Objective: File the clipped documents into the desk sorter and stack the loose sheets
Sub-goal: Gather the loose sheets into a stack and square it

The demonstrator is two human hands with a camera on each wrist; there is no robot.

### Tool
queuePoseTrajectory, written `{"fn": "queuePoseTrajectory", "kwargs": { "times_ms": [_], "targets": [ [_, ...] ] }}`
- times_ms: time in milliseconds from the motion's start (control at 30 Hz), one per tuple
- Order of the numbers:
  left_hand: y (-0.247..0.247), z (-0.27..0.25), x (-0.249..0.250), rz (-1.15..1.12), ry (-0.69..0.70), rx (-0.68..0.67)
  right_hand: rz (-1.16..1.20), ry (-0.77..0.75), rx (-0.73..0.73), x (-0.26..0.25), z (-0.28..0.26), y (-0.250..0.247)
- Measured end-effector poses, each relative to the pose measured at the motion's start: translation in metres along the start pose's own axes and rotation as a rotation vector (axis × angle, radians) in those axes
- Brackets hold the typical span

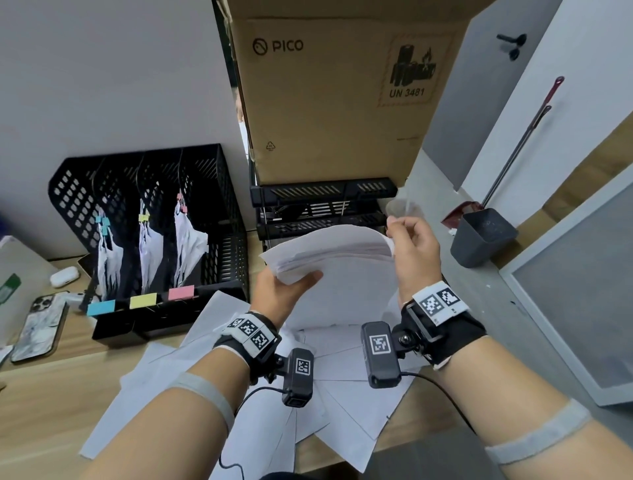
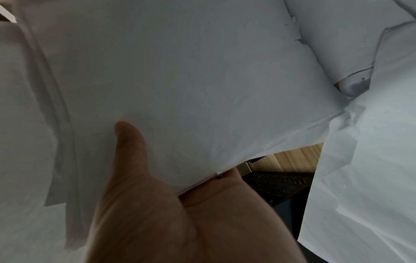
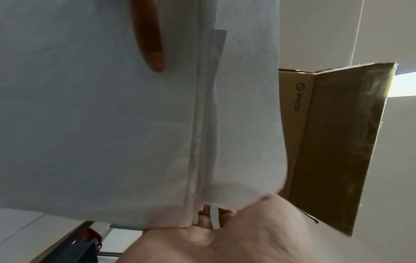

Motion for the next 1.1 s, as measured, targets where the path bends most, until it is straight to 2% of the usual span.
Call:
{"fn": "queuePoseTrajectory", "kwargs": {
  "times_ms": [100, 167, 233, 300, 500, 633, 767, 867, 1000, 1100],
  "targets": [
    [-0.002, 0.002, -0.004, -0.001, -0.002, 0.01, -0.043, -0.161, -0.13, -0.019, -0.009, 0.011],
    [-0.005, 0.003, -0.008, -0.011, -0.024, 0.035, -0.156, -0.246, -0.276, -0.026, -0.015, 0.024],
    [-0.006, 0.005, -0.011, -0.022, -0.037, 0.036, -0.298, -0.318, -0.328, -0.03, -0.017, 0.031],
    [-0.003, 0.007, -0.01, 0.001, -0.025, -0.011, -0.378, -0.326, -0.288, -0.028, -0.009, 0.03],
    [0.002, 0.012, -0.013, 0.058, -0.004, -0.08, -0.368, -0.194, -0.194, -0.03, 0.013, 0.016],
    [0.003, 0.014, -0.025, 0.094, -0.014, -0.113, -0.308, -0.184, -0.101, -0.058, 0.03, 0.002],
    [0.007, 0.016, -0.029, 0.182, -0.018, -0.126, -0.361, -0.262, 0.031, -0.11, 0.064, -0.024],
    [-0.006, 0.024, -0.03, 0.224, -0.074, -0.014, -0.462, -0.309, 0.092, -0.139, 0.082, -0.041],
    [-0.044, 0.049, -0.006, 0.248, -0.04, 0.191, -0.522, -0.324, 0.21, -0.154, 0.088, -0.071],
    [-0.066, 0.068, 0.011, 0.271, 0.001, 0.225, -0.541, -0.271, 0.231, -0.147, 0.087, -0.079]
  ]
}}
Point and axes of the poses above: each hand's wrist, its own z-axis towards the middle knuckle, its own y-axis out of the palm, x = y × z, the point moved 10 cm from there along z, towards the middle knuckle, and after that the axes turned 9 degrees about y, right-handed, at the moved point
